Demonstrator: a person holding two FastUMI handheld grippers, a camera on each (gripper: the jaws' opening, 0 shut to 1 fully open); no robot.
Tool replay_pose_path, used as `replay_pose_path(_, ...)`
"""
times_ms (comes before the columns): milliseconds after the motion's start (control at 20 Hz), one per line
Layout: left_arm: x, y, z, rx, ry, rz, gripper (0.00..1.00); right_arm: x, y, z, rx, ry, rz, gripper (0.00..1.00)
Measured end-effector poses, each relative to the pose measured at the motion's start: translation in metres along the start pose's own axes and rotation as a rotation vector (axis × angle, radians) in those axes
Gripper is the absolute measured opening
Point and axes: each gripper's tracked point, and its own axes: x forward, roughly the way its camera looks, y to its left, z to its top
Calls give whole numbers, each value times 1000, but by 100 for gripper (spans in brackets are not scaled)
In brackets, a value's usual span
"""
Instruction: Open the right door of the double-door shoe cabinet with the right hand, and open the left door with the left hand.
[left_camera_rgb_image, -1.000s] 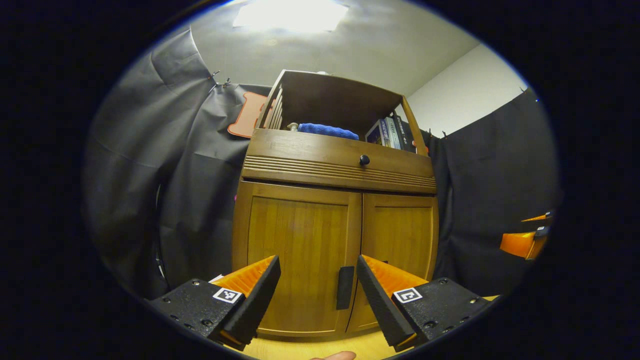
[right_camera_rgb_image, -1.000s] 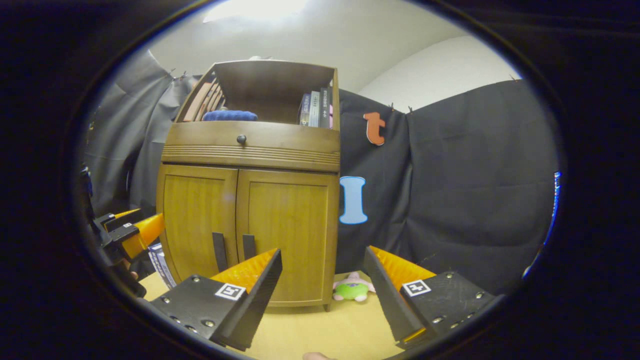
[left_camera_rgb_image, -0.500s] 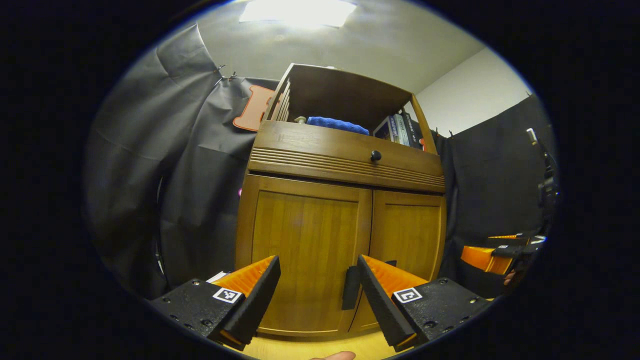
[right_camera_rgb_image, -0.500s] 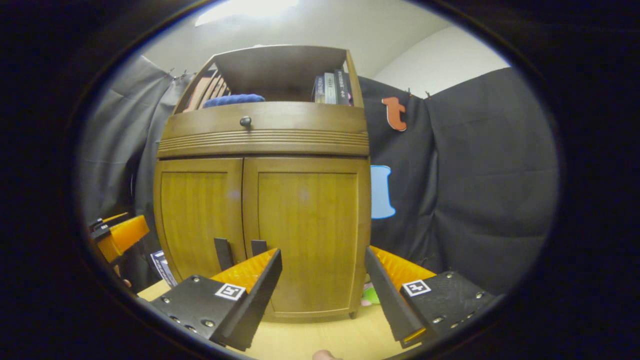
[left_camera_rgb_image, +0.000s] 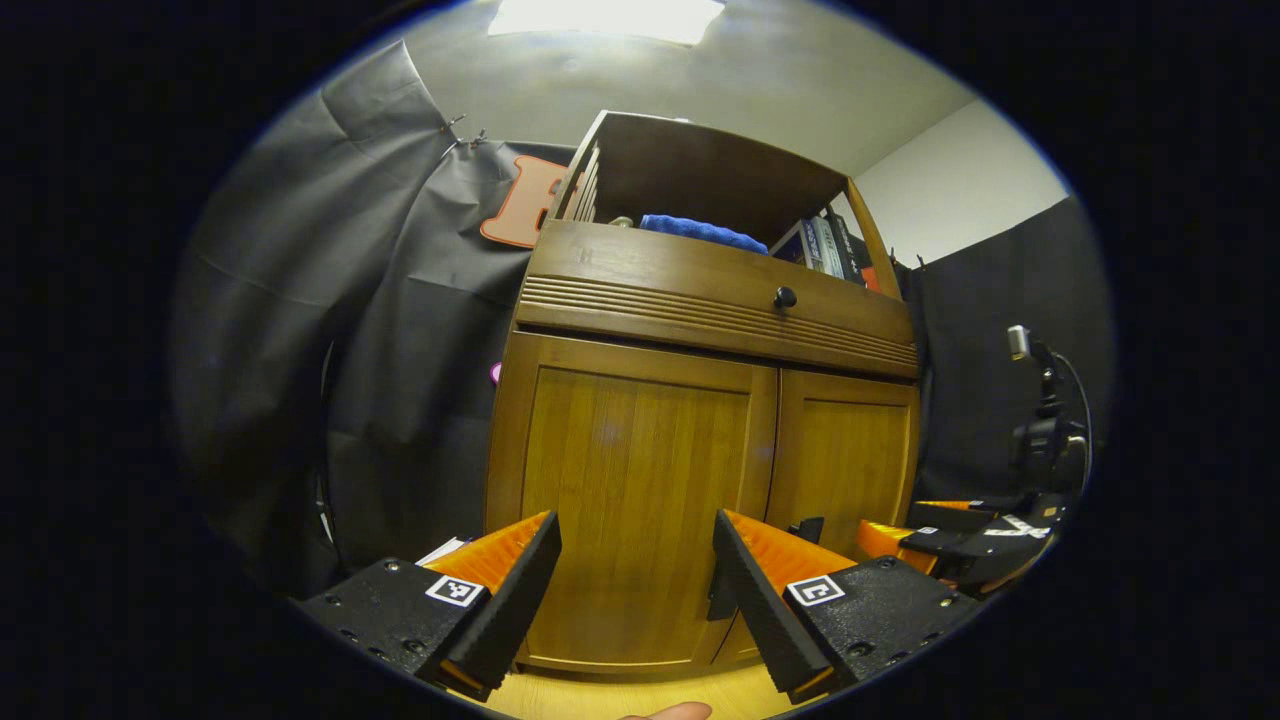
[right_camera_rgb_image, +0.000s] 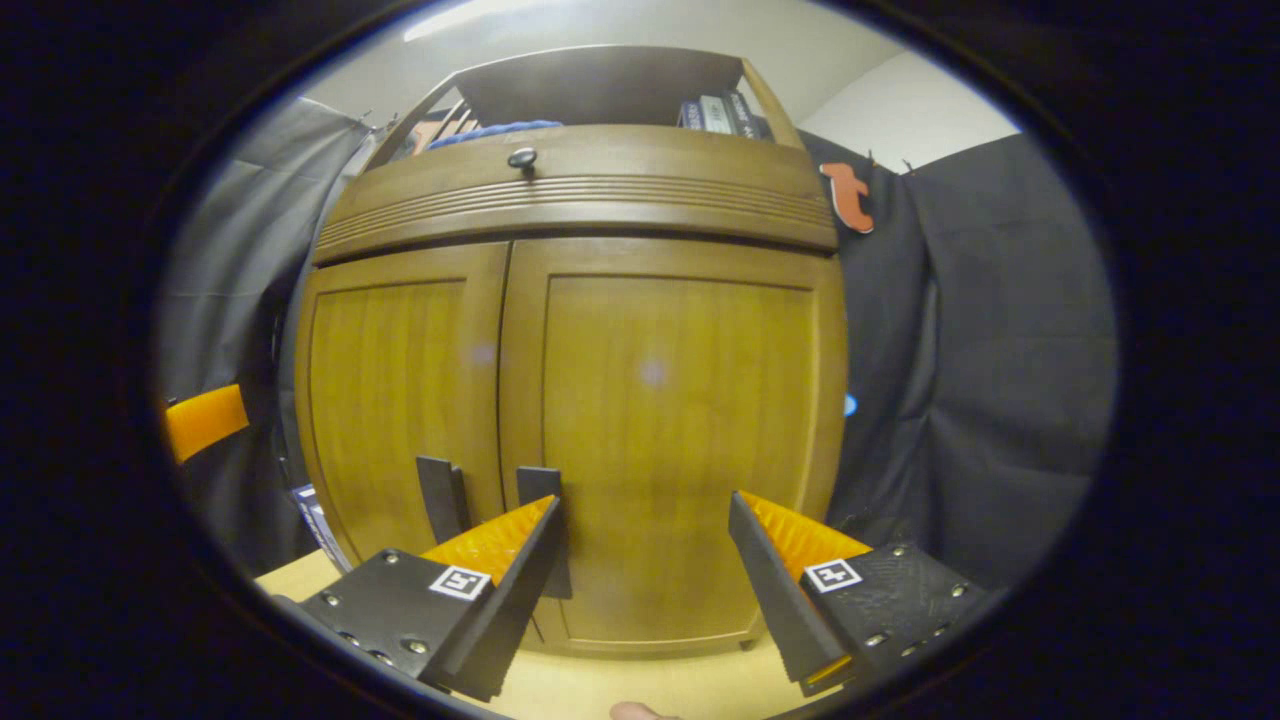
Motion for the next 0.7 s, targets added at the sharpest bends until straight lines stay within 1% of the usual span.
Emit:
replay_pose_path(50, 1, 1, -2, 0, 7, -5, 94, 7, 11, 1, 11, -8, 28, 98)
replay_pose_path(100, 1, 1, -3, 2, 9, -6, 95, 14, 17, 0, 8, -13, 33, 100)
replay_pose_path(150, 4, 1, -5, 5, 15, -7, 91, 21, 22, -2, 1, -11, 36, 98)
replay_pose_path(200, 4, 1, -6, 2, 19, -7, 94, 28, 30, -6, -3, -2, 47, 99)
replay_pose_path(250, 5, 1, -8, 0, 22, -8, 91, 34, 39, -9, -11, 6, 56, 99)
replay_pose_path(300, 5, 0, -7, -3, 22, -11, 95, 40, 46, -11, -16, 13, 63, 99)
replay_pose_path(350, 5, -1, -6, -7, 18, -16, 95, 47, 49, -14, -16, 29, 54, 99)
replay_pose_path(400, 6, -4, -4, -16, 13, -22, 95, 54, 48, -19, -20, 51, 30, 98)
replay_pose_path(450, 5, -7, -5, -27, 12, -32, 91, 59, 44, -25, -16, 72, -3, 94)
replay_pose_path(500, 5, -12, -5, -34, 17, -46, 91, 64, 41, -29, 0, 82, -19, 79)
replay_pose_path(550, 3, -16, -6, -39, 20, -61, 91, 72, 50, -36, 39, 98, 10, 63)
replay_pose_path(600, 2, -20, -5, -40, 21, -76, 94, 62, 53, -34, 60, 120, 27, 48)
replay_pose_path(650, 1, -23, -5, -38, 21, -91, 94, 71, 53, -34, 52, 101, 33, 40)
replay_pose_path(700, 0, -25, -5, -37, 20, -97, 94, 61, 53, -35, 21, 107, 45, 31)
